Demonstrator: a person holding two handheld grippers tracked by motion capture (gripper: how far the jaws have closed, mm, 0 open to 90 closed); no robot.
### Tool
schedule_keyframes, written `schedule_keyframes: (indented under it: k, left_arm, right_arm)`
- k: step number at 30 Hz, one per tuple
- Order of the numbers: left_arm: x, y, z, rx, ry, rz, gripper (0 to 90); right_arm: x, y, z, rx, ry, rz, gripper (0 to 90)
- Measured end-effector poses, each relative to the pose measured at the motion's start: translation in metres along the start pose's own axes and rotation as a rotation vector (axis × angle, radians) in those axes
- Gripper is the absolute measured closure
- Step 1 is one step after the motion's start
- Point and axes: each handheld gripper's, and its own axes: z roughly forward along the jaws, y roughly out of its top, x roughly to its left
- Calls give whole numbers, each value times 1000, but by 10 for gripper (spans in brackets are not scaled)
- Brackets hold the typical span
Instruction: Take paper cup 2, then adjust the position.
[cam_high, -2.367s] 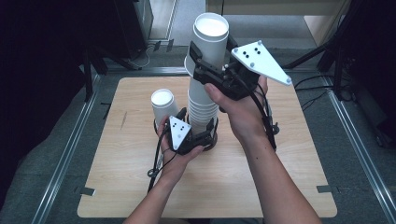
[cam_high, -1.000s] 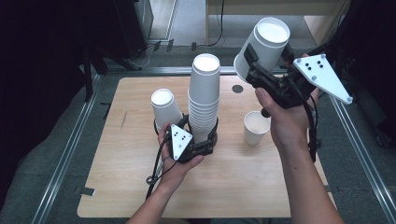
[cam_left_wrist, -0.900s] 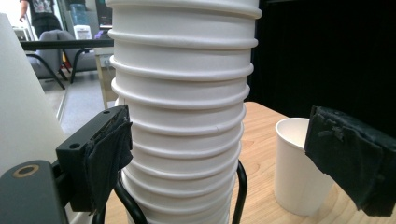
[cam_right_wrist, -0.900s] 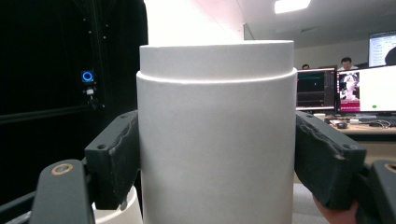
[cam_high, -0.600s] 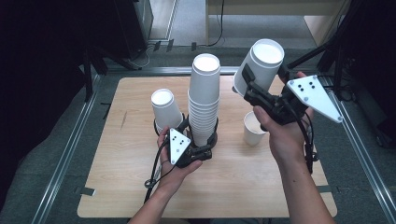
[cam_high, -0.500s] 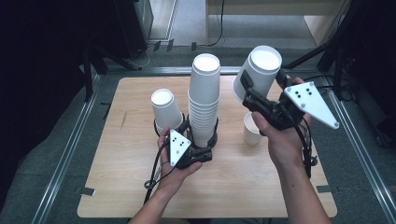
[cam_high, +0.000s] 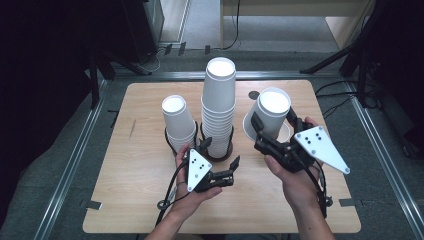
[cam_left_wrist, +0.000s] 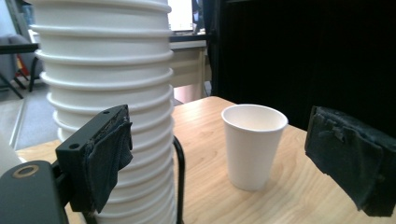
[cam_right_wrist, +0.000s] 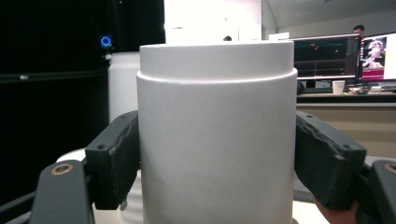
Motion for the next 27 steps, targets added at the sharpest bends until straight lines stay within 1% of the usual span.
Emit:
schedule_keyframes:
  k: [2, 7, 12, 15, 20, 22, 24, 25, 26, 27]
  left_arm:
    - [-2, -1, -1, 0, -10, 0, 78]
    - [-8, -2, -2, 1, -37, 22, 78]
    - [-12, -3, -3, 2, -59, 46, 78]
    - [-13, -4, -3, 2, -70, 52, 78]
    - [-15, -5, -4, -4, -95, 58, 78]
    - [-16, -5, -4, -7, -101, 56, 78]
    - [-16, -5, -4, -10, -112, 49, 78]
    - [-16, -5, -4, -10, -115, 47, 78]
    - [-17, -5, -3, -9, -127, 50, 78]
    - [-17, -5, -3, -9, -127, 50, 78]
  right_arm:
    - [4, -6, -5, 5, 8, -7, 223]
    - [10, -18, -14, 23, 34, 4, 223]
    - [15, -30, -18, 46, 62, 12, 222]
    - [17, -37, -19, 58, 75, 18, 222]
    - [18, -45, -20, 72, 86, 21, 222]
    - [19, -49, -21, 81, 101, 40, 222]
    - [20, -51, -21, 88, 114, 46, 221]
    - [21, -52, -21, 88, 118, 43, 222]
    - [21, -53, -21, 89, 121, 37, 221]
    - [21, -53, -21, 89, 121, 37, 221]
